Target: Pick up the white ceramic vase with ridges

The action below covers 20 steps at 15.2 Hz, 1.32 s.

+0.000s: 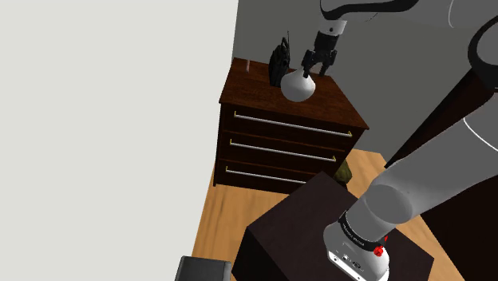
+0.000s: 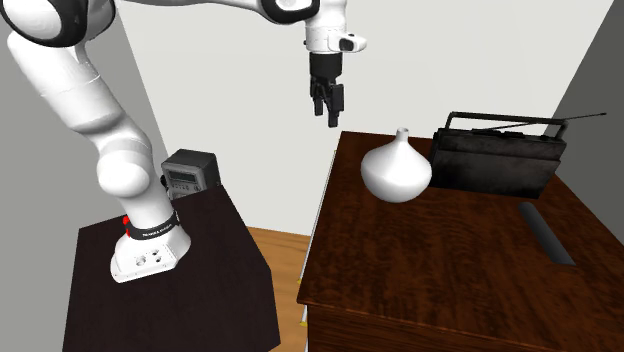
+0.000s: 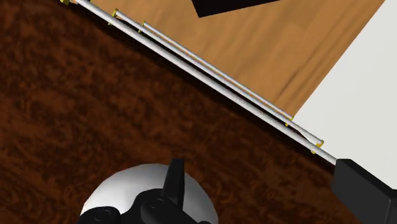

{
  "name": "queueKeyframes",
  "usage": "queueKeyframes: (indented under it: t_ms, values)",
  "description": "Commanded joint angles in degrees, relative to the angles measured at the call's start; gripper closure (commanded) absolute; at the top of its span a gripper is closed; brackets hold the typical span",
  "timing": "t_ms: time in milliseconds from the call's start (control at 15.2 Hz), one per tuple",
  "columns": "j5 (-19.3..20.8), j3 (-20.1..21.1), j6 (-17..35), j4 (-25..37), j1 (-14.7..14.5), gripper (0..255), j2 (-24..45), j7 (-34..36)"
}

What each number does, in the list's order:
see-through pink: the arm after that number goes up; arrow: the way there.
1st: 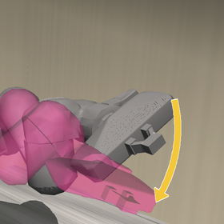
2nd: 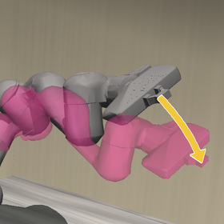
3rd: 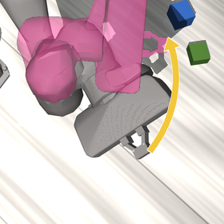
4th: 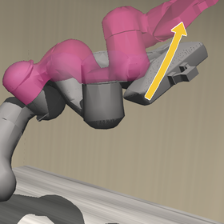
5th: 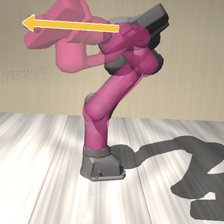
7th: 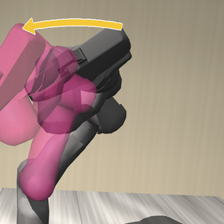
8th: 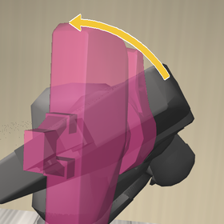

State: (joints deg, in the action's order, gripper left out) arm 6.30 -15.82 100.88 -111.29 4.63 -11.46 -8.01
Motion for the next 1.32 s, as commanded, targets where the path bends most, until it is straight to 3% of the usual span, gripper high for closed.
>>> queueKeyframes:
  t_ms: [0, 462, 792, 1254]
  values:
    - [-1.3, -1.4, 0.6, 4.0, 0.5, 0, 3.9, -2.0]
    - [-8.4, -5.0, -1.2, 22.4, 3.8, 0, 19.3, -8.8]
    - [-14.9, -5.9, -6.0, 40.8, 8.8, 0, 32.4, -12.6]
    - [-14.6, -5.7, -0.9, 34.8, 8.3, 0, 31.6, -12.7]
